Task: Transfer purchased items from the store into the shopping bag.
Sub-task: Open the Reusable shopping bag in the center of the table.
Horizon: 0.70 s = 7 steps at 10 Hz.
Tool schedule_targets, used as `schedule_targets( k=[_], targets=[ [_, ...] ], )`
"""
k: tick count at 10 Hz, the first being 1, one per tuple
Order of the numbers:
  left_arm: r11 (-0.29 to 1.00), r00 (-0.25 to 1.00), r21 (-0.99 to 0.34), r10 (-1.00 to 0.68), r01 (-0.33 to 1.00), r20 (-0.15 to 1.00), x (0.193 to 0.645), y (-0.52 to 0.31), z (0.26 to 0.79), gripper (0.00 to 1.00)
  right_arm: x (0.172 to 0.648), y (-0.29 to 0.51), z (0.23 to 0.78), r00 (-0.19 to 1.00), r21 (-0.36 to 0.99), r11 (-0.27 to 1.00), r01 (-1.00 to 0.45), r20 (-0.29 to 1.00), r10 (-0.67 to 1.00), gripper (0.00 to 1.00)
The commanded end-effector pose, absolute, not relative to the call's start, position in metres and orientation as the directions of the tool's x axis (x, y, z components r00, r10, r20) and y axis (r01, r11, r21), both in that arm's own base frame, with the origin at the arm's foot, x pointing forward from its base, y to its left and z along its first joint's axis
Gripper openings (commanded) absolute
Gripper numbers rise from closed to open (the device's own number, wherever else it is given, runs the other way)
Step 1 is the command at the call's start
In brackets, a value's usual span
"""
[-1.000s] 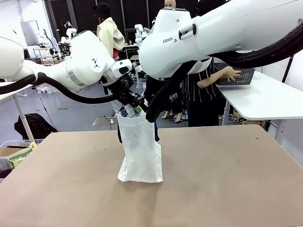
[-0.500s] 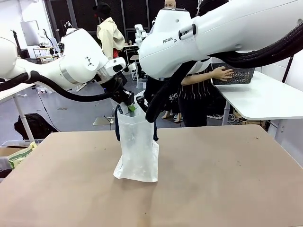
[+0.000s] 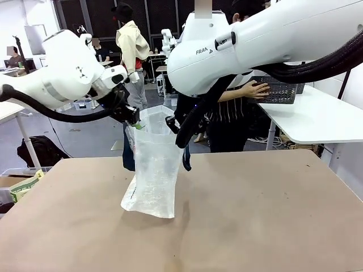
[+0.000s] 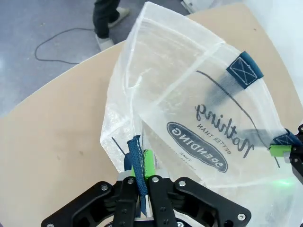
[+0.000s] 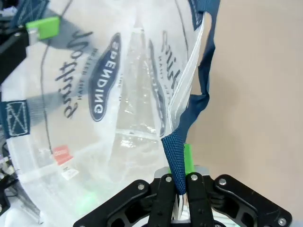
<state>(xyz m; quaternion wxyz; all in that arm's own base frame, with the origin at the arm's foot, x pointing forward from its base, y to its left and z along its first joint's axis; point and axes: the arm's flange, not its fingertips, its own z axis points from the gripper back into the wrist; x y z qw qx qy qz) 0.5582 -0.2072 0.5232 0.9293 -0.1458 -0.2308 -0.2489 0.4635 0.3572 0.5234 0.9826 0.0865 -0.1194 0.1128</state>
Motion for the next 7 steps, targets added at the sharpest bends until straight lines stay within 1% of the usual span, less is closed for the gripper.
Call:
schedule_targets(
  k=[1, 3, 5, 6, 7],
  targets=[
    [0.847, 0.773, -0.163, -0.361, 0.506, 0.522, 0.543, -0.194, 0.516, 0.0, 0.462, 0.37, 0.527, 0.948, 0.111, 0.966, -0.233, 0.248, 0.2, 0.0],
    [0.864, 0.79, -0.149, -0.353, 0.481, 0.501, 0.535, -0.182, 0.509, 0.0, 0.455, 0.37, 0.529, 0.945, 0.086, 0.967, -0.241, 0.247, 0.214, 0.0],
    [0.869, 0.798, -0.117, -0.379, 0.482, 0.469, 0.522, -0.177, 0.495, 0.0, 0.45, 0.378, 0.528, 0.935, 0.069, 0.959, -0.276, 0.248, 0.251, 0.0],
    [0.877, 0.803, -0.094, -0.384, 0.472, 0.455, 0.518, -0.17, 0.488, 0.0, 0.448, 0.381, 0.529, 0.928, 0.033, 0.956, -0.291, 0.25, 0.275, 0.0],
    [0.884, 0.799, -0.108, -0.353, 0.456, 0.487, 0.512, -0.161, 0.486, 0.0, 0.447, 0.381, 0.529, 0.929, 0.023, 0.957, -0.291, 0.246, 0.277, 0.0]
  ],
)
